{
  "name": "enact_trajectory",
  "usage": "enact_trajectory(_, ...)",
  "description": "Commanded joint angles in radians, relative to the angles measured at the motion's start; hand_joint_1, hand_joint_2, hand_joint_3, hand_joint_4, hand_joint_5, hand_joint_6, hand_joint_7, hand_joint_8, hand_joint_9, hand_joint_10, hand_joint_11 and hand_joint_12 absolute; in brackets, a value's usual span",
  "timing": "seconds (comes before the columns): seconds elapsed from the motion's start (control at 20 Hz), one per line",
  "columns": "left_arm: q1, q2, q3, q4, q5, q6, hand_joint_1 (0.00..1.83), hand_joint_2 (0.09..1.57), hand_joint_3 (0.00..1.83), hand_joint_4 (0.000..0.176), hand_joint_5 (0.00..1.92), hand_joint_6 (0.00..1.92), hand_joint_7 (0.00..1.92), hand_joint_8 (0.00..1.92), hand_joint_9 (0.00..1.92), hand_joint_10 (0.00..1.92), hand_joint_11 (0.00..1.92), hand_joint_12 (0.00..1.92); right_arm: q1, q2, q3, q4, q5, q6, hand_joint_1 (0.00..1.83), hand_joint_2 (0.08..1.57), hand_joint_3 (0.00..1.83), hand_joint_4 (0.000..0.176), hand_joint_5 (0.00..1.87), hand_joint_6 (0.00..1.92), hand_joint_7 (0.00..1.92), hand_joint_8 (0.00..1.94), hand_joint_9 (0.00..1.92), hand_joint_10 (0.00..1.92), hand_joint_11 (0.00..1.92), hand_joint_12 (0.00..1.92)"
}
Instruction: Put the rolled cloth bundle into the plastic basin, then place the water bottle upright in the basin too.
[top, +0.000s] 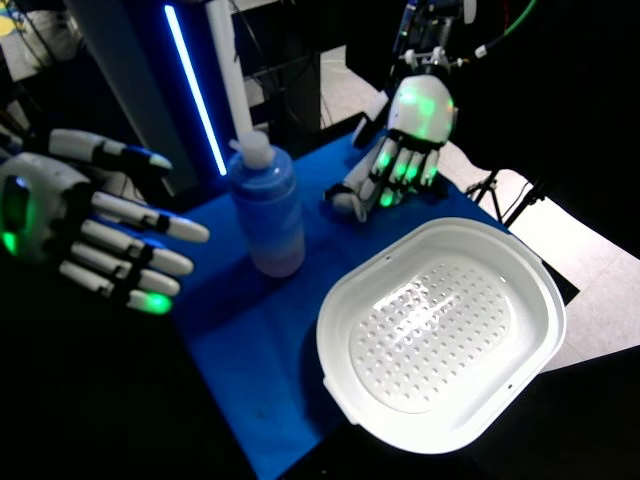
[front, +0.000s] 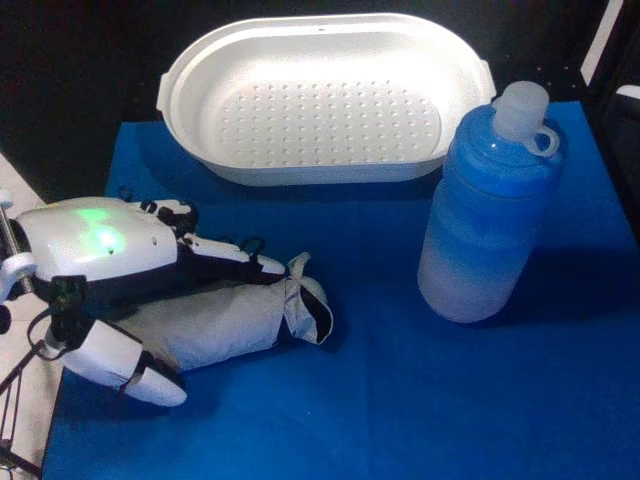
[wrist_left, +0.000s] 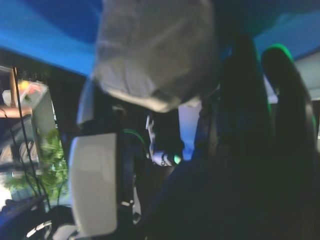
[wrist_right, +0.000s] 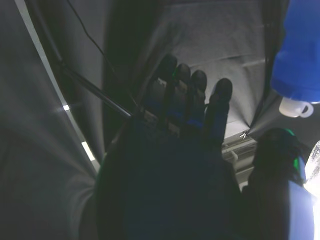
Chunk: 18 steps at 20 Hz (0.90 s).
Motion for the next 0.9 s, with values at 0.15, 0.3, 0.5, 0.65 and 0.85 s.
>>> enact_trajectory(0.15, -0.008, -0.009, 0.006, -0.05, -0.071, 0.005, 1.16, 1.28, 0.0, 0.0, 0.61, 1.3, 0.73, 1.57, 0.48, 1.59, 0.38, 1.92, 0.008, -0.002, 0.007, -0.004, 0.12, 0.011, 0.0, 1.4, 0.0, 0.061, 0.32, 0.0, 0.25, 0.0, 0.2, 0.0, 0.0, 0.5)
enact_trajectory(0.3, -0.008, -0.005, 0.006, -0.086, -0.121, 0.005, 1.63, 1.29, 0.0, 0.0, 0.51, 1.92, 0.59, 1.92, 0.88, 1.92, 1.07, 1.92, 0.007, -0.004, 0.007, -0.005, 0.12, 0.011, 0.0, 1.41, 0.0, 0.069, 0.32, 0.0, 0.26, 0.0, 0.21, 0.0, 0.0, 0.53)
enact_trajectory(0.5, -0.023, 0.006, 0.006, -0.14, -0.204, 0.012, 1.71, 1.22, 0.0, 0.116, 0.56, 1.92, 1.0, 1.92, 1.43, 1.92, 1.62, 1.92, 0.007, -0.006, 0.007, -0.005, 0.118, 0.011, 0.0, 1.41, 0.0, 0.076, 0.32, 0.0, 0.27, 0.0, 0.23, 0.0, 0.0, 0.63)
enact_trajectory(0.65, -0.05, 0.031, -0.01, -0.198, -0.277, 0.068, 1.79, 1.19, 0.0, 0.176, 0.79, 1.92, 1.25, 1.92, 1.64, 1.92, 1.74, 1.92, 0.007, -0.008, 0.007, -0.005, 0.116, 0.011, 0.0, 1.4, 0.0, 0.056, 0.32, 0.0, 0.28, 0.0, 0.26, 0.0, 0.0, 0.72)
enact_trajectory(0.85, -0.106, 0.064, -0.029, -0.207, -0.397, 0.069, 1.49, 1.26, 0.01, 0.172, 0.7, 1.92, 1.15, 1.92, 1.58, 1.92, 1.67, 1.92, 0.007, -0.01, 0.007, -0.005, 0.115, 0.011, 0.0, 1.43, 0.01, 0.053, 0.31, 0.0, 0.28, 0.0, 0.27, 0.0, 0.0, 0.71)
